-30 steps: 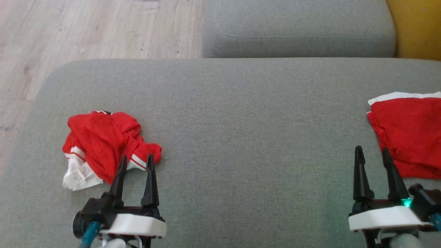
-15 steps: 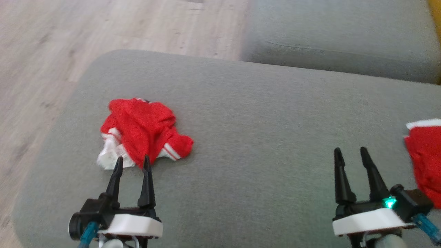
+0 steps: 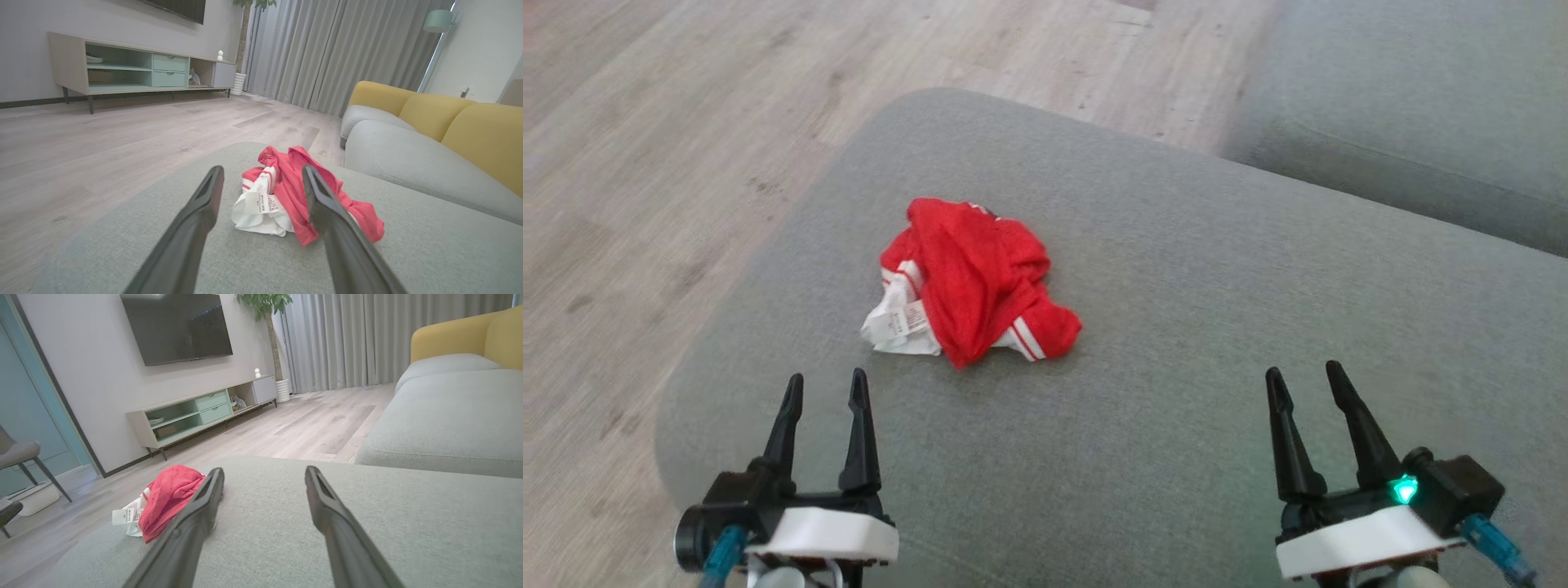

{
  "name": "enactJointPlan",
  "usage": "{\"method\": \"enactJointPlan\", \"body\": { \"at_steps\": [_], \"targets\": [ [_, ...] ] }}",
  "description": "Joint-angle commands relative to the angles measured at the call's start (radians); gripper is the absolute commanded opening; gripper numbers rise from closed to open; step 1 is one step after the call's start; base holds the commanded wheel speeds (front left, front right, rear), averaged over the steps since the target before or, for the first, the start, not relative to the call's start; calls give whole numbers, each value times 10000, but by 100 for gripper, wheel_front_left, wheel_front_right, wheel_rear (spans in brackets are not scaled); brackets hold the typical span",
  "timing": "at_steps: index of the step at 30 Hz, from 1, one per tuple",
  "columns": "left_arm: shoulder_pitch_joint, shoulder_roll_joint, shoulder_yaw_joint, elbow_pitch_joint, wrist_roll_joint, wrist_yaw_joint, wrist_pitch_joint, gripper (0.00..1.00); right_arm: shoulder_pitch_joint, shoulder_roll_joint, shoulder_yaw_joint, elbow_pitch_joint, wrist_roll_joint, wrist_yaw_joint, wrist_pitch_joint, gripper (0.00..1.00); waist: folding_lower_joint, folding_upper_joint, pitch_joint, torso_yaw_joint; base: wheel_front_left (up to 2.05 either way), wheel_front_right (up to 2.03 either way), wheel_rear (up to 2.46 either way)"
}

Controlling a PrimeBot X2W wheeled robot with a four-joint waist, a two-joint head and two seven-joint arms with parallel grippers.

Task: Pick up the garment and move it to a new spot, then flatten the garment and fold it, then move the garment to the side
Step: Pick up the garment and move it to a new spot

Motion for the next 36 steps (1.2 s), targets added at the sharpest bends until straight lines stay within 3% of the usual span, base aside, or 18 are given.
{"method": "enactJointPlan", "body": {
  "at_steps": [1,7,14,22,29,36],
  "targets": [
    [-583,18,394,-285,126,-11,-95,100,-247,-60,278,-297,43,-7,-108,100,0,0,66,167,0,0,0],
    [-688,31,614,-226,241,-99,-95,100,-321,-60,371,-255,55,-7,-108,100,0,0,235,193,0,0,0],
    [-1480,267,682,302,184,-359,4,100,-608,-60,335,-240,-168,-7,-108,100,0,0,801,-273,0,0,0],
    [-3824,911,-538,1301,40,-967,1814,100,-1085,-60,216,-295,-854,-7,-109,100,0,0,1849,-844,0,0,0],
    [-5287,1672,-1960,2312,-1130,-1034,3500,100,-1473,-60,107,-558,-742,-7,-109,100,0,0,2406,-1341,0,0,0],
    [-5896,1941,-1908,3461,-1123,-892,3610,100,-1643,-60,176,-591,-750,-7,-109,100,0,0,2641,-1718,0,0,0]
  ]
}}
